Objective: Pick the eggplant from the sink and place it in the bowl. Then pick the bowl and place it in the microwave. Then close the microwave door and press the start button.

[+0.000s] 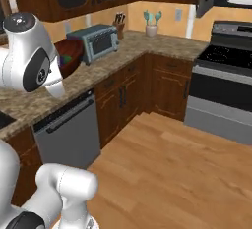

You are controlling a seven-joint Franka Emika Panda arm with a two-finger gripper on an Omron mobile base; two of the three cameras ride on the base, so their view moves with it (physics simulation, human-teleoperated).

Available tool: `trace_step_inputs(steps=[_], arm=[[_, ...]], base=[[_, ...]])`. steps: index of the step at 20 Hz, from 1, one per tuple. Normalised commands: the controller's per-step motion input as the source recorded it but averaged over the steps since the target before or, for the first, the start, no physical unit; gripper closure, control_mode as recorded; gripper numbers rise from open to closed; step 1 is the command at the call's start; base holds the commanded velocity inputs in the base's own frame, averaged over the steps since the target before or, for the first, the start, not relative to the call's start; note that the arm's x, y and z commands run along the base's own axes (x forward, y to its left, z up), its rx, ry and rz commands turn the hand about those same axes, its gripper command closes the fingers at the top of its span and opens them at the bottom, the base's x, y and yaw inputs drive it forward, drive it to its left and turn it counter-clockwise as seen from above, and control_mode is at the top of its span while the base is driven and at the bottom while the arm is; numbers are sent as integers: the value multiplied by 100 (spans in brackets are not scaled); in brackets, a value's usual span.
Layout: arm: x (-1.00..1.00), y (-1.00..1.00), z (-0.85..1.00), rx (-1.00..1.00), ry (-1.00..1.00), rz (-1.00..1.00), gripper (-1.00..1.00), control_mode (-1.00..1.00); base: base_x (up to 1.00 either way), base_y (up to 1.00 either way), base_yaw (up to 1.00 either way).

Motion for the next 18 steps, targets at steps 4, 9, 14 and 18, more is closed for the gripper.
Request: trace_step_inputs(steps=[4,9,14,18], arm=[[0,0,0,0,0,0,100,100],[0,0,0,0,0,0,100,100],[0,0,0,0,0,0,100,100],[0,0,0,0,0,0,100,100]], base=[[8,-38,-70],[72,-78,-32],[100,-88,-13],[100,-80,-8]])
